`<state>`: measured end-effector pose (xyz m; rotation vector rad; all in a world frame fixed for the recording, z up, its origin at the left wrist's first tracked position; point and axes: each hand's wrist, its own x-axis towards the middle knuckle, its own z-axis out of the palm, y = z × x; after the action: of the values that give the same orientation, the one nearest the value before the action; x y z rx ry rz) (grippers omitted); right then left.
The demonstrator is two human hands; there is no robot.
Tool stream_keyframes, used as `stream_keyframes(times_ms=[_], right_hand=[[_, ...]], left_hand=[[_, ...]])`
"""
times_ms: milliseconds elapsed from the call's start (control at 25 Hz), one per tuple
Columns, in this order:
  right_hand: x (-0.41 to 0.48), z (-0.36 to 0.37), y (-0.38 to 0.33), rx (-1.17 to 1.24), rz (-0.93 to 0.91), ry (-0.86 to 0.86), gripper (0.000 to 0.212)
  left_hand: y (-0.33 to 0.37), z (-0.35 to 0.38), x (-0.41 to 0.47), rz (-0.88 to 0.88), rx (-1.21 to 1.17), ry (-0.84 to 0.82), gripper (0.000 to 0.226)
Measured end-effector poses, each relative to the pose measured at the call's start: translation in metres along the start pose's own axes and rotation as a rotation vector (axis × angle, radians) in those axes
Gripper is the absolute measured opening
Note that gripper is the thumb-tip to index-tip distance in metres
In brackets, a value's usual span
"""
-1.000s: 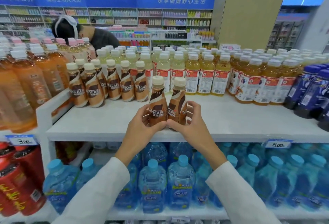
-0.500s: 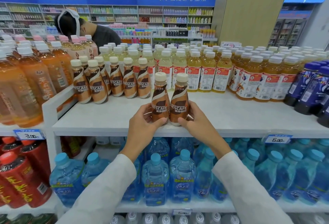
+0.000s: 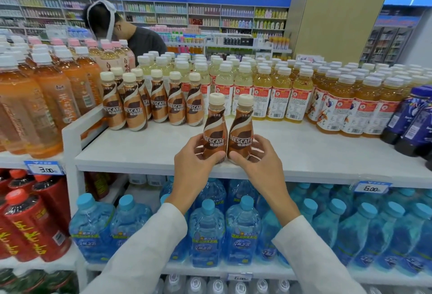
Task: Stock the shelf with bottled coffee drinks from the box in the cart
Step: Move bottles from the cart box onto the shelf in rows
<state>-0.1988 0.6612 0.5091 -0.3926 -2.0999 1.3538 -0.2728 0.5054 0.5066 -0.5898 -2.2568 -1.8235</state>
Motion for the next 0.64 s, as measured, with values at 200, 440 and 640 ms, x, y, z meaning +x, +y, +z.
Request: stream_keyframes(times_ms=[200, 440, 640], right_hand=[[-0.003, 0.019, -0.005, -0.013, -0.029, 0.060, 0.048], [0.019, 0.090, -0.034, -0.018, -0.034, -0.037, 0.046], [0.048, 0.147, -0.051, 0.007, -0.074, -0.090, 0.052]], left_hand=[[-0.005, -0.014, 0.001, -0.046, 0.034, 0.045, 0.066], [-0.030, -0.066, 0.035, -0.117, 0.144, 0.160, 0.050], [-0.046, -0.093, 0.079, -0.112, 0.241, 0.238, 0.056]])
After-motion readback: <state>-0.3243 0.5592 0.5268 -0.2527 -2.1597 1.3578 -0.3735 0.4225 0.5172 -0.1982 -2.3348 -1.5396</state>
